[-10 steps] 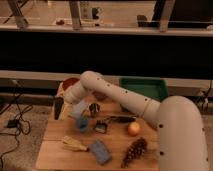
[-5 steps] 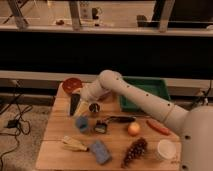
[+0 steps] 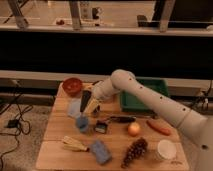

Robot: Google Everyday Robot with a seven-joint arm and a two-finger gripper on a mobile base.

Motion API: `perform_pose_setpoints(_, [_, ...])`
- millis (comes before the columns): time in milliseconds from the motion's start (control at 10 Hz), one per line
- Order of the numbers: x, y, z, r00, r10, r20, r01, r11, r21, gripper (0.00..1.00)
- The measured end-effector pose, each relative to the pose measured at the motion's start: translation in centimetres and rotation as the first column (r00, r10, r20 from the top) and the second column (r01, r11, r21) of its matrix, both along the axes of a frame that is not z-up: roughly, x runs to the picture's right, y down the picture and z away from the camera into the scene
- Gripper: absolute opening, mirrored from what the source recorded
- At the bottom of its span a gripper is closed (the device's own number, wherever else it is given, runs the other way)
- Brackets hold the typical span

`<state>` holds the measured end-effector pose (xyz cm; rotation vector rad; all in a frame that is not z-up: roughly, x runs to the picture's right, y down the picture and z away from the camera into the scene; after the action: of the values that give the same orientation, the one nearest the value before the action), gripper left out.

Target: Place eraser in paper cup

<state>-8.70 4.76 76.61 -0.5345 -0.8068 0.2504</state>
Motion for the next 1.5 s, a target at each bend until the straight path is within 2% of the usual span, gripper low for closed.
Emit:
perform_pose_setpoints(200, [2.1,-0.1,0.3,0.999,0.033,-0.027,-0.033,0.9994,-0.005,0.46])
perform_pose_setpoints(300, [4.2,-0.2,0.4,0.997,0.062,-0.05,-0.062,0.998,-0.004,0.46])
perform_pose_setpoints(500, [6.0,-0.5,0.4,0.992,0.097,-0.076,-0.097,0.9953,-0.002,0.46])
perform_pose_setpoints(900, [7.2,-0.7,0.2,0.986,0.137,-0.095,-0.138,0.9905,0.004,0.46])
perform_pose_setpoints(1200, [8.5,-0.7,0.0,0.978,0.176,-0.108,-0.176,0.9844,0.013,0.46])
perform_pose_setpoints(1400, [10.4,-0.7,-0.4,0.97,0.208,-0.125,-0.206,0.9782,0.024,0.46])
perform_pose_setpoints(1500, [10.7,-0.7,-0.5,0.968,0.215,-0.127,-0.213,0.9766,0.028,0.48])
